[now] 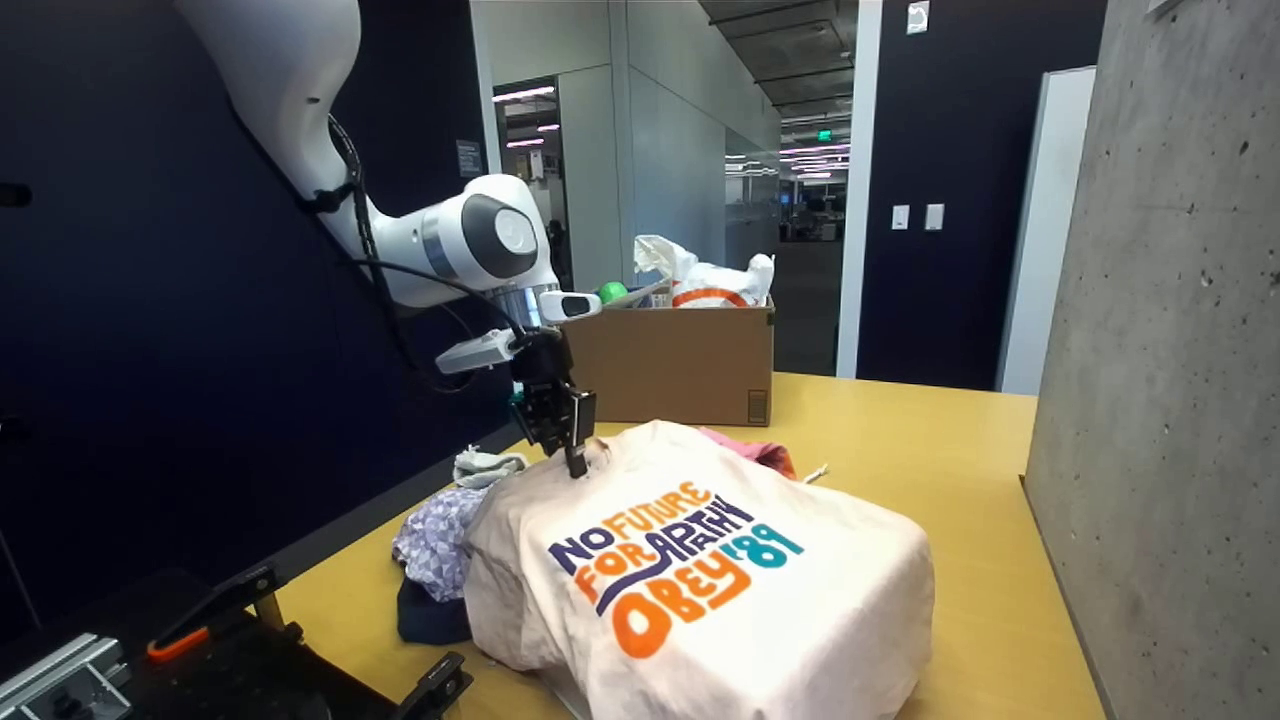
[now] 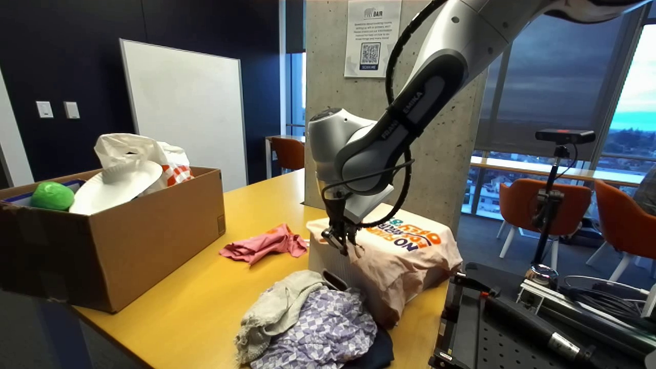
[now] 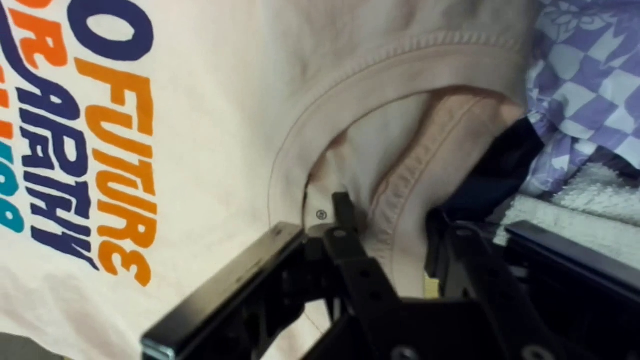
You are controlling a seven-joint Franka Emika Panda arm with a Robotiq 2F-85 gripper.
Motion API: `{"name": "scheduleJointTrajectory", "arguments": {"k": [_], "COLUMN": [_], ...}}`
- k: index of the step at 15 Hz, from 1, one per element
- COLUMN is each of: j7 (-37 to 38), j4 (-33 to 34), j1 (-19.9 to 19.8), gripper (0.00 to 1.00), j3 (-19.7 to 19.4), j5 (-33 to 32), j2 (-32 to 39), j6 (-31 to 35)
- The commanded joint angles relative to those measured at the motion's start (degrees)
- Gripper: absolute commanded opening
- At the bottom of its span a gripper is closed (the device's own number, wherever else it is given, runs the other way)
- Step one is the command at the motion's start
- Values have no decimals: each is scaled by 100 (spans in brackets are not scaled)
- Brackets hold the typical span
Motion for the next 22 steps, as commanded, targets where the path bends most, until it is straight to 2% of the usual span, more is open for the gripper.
{"name": "scheduleJointTrajectory", "arguments": {"k": [1, 2, 3, 12, 22], "j7": [124, 132, 150, 328, 191], "j4": [-2, -37, -61, 30, 990], "j1": [188, 211, 241, 442, 466], "gripper": [7, 1, 0, 1, 1], "j3": [-137, -151, -153, -184, 91], "j5": [-167, -190, -204, -519, -492], "j2": [-62, -85, -134, -595, -538], "j6": [89, 109, 97, -146, -827]}}
